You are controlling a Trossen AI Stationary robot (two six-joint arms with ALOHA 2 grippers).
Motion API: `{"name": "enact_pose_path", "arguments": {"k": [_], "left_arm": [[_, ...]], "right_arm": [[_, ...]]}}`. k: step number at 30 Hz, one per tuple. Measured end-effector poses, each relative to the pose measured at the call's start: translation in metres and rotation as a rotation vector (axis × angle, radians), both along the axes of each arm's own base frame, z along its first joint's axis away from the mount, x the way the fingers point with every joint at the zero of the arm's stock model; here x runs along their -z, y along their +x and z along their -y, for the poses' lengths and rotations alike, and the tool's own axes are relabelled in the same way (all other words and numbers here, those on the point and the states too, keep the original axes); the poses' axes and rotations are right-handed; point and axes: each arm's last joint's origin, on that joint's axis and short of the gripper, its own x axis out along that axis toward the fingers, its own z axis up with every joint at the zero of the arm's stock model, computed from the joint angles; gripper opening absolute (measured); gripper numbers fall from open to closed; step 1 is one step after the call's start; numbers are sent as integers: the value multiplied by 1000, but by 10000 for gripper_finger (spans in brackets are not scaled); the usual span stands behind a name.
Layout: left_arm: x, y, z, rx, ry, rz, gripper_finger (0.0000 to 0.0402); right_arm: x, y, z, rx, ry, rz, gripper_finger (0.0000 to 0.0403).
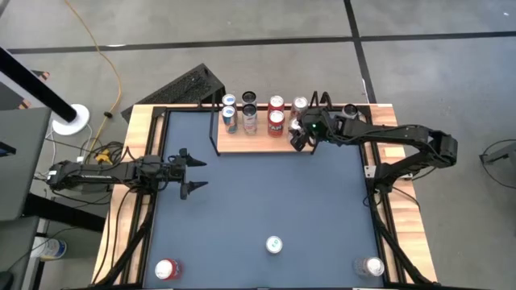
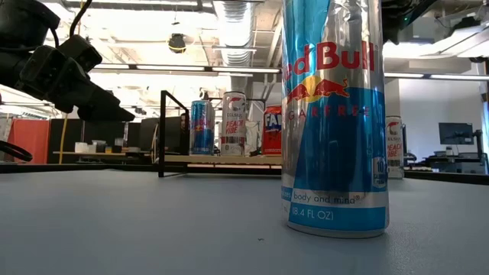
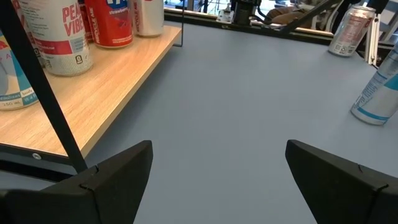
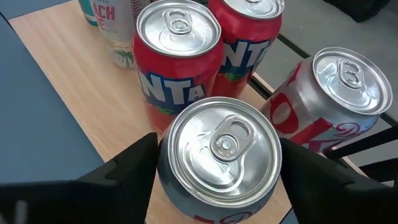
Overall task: Place canned beverage on shelf
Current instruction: Put the top red-silver soda can on the shelf aligned with the other red-silver soda can
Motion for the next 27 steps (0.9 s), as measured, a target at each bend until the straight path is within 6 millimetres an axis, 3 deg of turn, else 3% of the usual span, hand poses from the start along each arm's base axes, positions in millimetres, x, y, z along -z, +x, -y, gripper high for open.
{"name": "enact_pose_path", "arguments": {"k": [10, 22, 27], "left_arm": [[0, 0, 0, 0, 0, 0, 357], [0, 0, 0, 0, 0, 0, 357], [0, 0, 0, 0, 0, 0, 357]], "right_arm": [[-4, -2, -5, -30, -11, -1, 396], [-60, -10, -30, -151, -43, 144, 384], [-68, 4, -48, -231, 6, 46, 338]]}}
